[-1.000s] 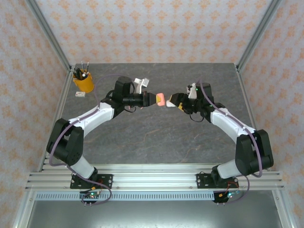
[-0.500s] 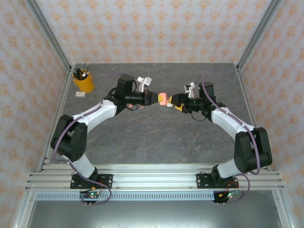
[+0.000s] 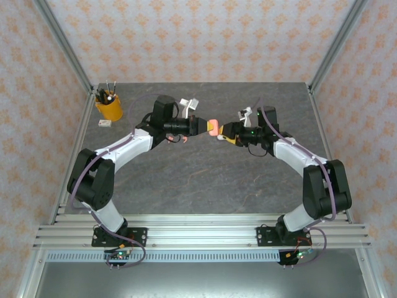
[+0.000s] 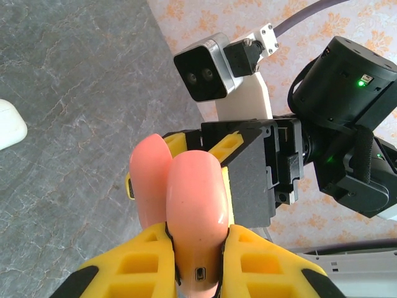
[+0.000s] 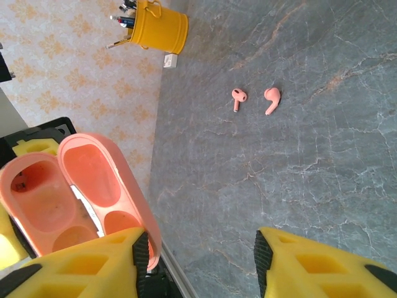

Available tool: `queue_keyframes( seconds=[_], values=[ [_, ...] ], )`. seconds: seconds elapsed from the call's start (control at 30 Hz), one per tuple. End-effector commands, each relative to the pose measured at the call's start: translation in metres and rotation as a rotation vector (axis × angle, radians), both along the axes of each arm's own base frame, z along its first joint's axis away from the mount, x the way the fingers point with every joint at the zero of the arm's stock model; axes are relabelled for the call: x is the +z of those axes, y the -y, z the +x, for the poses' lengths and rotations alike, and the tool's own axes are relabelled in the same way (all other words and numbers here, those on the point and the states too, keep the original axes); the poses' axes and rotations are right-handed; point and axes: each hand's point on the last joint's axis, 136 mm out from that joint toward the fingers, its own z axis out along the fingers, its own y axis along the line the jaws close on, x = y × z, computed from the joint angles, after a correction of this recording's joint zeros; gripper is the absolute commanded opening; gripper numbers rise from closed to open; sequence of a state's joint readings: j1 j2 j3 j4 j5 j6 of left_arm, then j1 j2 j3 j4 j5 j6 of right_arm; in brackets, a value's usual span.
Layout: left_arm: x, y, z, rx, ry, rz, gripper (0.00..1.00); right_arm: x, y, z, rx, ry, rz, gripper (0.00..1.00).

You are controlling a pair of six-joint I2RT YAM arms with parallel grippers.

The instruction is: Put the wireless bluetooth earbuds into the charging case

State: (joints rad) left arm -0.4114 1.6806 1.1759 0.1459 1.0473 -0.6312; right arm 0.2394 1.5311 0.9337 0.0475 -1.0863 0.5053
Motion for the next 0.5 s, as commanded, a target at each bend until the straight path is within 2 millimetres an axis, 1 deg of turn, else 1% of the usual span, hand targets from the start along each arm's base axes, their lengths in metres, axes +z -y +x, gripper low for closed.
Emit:
queue_keyframes(
  seconds=[0.0,0.1,0.13,0.47],
  values=[
    [0.0168,0.0059,-0.0002,-0.031,0.035,-0.038,0.00,0.0224,-0.0053,0.0095,0.021,0.074,0.040,0.49],
    [0.0159,0.0066,-0.0001,-0.030,0.034,-0.040,0.00,0.0268,-0.0072,0.0079,0.038,0.078,0.052,0.48],
    [0.0155,0.0071,-0.0005,-0.031,0.033,-0.040,0.00,0.0286,-0.0077,0.0071,0.044,0.082,0.056,0.46],
    [0.0182,0.0116,0.0024,-0.030,0.036,-0.061,0.00,0.0304,-0.0091,0.0071,0.053,0.081,0.068,0.40]
  ],
)
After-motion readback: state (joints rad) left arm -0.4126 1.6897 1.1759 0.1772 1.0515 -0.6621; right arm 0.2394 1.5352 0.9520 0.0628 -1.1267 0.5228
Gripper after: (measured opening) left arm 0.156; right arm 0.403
